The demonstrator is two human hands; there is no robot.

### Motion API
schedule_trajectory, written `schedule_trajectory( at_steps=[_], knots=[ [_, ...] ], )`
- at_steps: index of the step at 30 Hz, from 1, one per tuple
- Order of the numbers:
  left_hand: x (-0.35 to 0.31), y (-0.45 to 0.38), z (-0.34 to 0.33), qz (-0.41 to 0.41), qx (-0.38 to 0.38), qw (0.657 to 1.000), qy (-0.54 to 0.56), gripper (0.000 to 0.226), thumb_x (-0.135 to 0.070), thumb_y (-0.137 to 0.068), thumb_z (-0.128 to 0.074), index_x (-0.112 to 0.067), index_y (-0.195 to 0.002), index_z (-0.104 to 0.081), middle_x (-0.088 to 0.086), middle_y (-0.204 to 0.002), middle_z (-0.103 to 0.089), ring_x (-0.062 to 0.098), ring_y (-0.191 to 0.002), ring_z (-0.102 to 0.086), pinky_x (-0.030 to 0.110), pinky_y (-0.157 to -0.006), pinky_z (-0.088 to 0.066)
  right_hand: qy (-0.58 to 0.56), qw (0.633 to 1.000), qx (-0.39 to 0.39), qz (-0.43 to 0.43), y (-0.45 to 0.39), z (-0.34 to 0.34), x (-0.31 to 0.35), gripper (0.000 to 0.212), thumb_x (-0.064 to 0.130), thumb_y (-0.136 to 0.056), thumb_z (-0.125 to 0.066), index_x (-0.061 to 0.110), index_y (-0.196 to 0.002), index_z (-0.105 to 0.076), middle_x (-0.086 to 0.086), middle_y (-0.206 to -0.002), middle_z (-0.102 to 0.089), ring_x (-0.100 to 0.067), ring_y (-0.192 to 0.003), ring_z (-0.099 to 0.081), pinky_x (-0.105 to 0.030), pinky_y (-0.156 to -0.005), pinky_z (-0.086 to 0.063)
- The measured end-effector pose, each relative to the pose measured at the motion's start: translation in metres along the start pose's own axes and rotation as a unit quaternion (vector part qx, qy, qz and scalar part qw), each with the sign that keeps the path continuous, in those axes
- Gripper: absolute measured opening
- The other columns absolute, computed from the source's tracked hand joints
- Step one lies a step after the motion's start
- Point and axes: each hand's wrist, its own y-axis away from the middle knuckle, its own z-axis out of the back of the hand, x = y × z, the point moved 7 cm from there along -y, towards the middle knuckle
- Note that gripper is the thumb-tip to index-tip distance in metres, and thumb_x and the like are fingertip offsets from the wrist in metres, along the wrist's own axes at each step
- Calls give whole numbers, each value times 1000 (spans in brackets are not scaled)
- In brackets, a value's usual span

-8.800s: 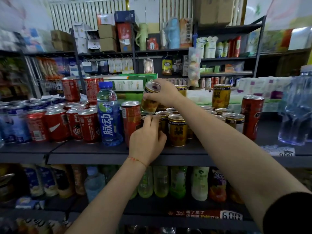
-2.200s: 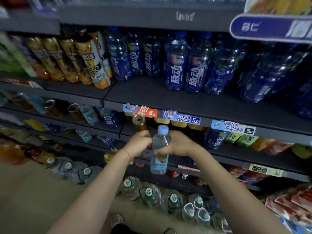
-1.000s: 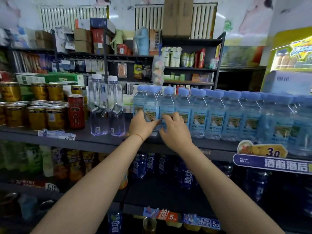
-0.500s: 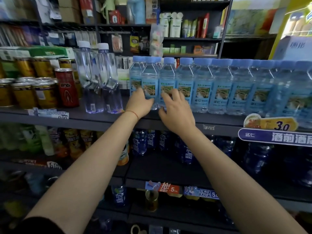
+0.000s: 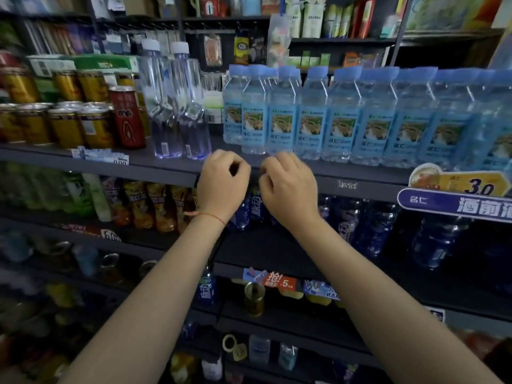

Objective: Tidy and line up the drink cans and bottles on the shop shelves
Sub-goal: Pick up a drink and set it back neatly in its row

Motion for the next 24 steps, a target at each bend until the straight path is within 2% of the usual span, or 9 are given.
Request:
schedule_trajectory(
  at_steps=[3,5,8,10,12,16,18,20,24],
  knots=[
    [13,44,20,-28,-50,998,35,17,-15,-85,-55,-9,-73,-65,3,-76,-62,17,-75,-56,28,-68,-44,-63,997,55,5,52,-12,25,15,15,-83,-49,9,-71,-57,-5,-61,-56,-26,-49,-51,-31,-40,-34],
    [34,76,21,13,-53,998,37,18,-16,-87,-53,-13,-70,-60,2,-71,-59,16,-67,-53,27,-60,-40,-90,987,136,-3,97,-35,34,17,18,-84,-48,9,-73,-57,-4,-61,-55,-25,-48,-51,-30,-39,-34],
    [108,128,-30,189,125,974,6,22,-25,-88,-54,-22,-66,-59,2,-65,-62,19,-63,-58,36,-58,-49,-107,931,340,-85,176,-86,29,23,24,-89,-43,10,-83,-60,-10,-72,-63,-34,-61,-61,-31,-47,-34],
    [160,171,-72,288,264,920,-10,23,-28,-89,-54,-19,-71,-65,5,-72,-69,24,-71,-65,43,-70,-56,-98,853,484,-170,231,-118,15,22,23,-94,-47,11,-97,-65,-15,-95,-69,-37,-86,-65,-31,-60,-35],
    [199,212,-101,363,332,871,-1,23,-25,-90,-53,-15,-77,-69,8,-78,-72,26,-72,-68,42,-75,-58,-97,792,556,-234,277,-142,2,24,22,-95,-48,13,-106,-67,-16,-108,-68,-37,-98,-64,-31,-67,-41],
    [239,265,-141,445,381,810,42,18,-23,-93,-54,-13,-87,-68,9,-91,-72,26,-81,-69,42,-81,-56,-91,706,627,-317,342,-188,-6,28,25,-94,-48,10,-115,-61,-18,-113,-66,-39,-99,-64,-39,-72,-50],
    [249,275,-160,461,393,793,70,23,-18,-93,-53,-17,-113,-65,4,-104,-64,29,-102,-65,44,-90,-54,-85,678,625,-378,368,-208,-11,45,26,-91,-54,8,-132,-48,-17,-126,-55,-37,-109,-59,-39,-80,-48],
    [255,284,-174,503,381,764,131,38,-13,-93,-52,-23,-129,-57,1,-120,-61,26,-112,-59,39,-88,-52,-116,680,573,-443,376,-221,-14,64,34,-89,-60,9,-143,-37,-13,-133,-48,-34,-118,-54,-36,-87,-45],
    [262,300,-189,565,366,706,218,48,-7,-87,-54,-36,-124,-50,-7,-117,-59,18,-109,-55,39,-92,-48,-178,675,452,-556,386,-234,-25,54,33,-80,-76,16,-128,-57,0,-117,-64,-17,-105,-61,-31,-82,-48]
  ],
)
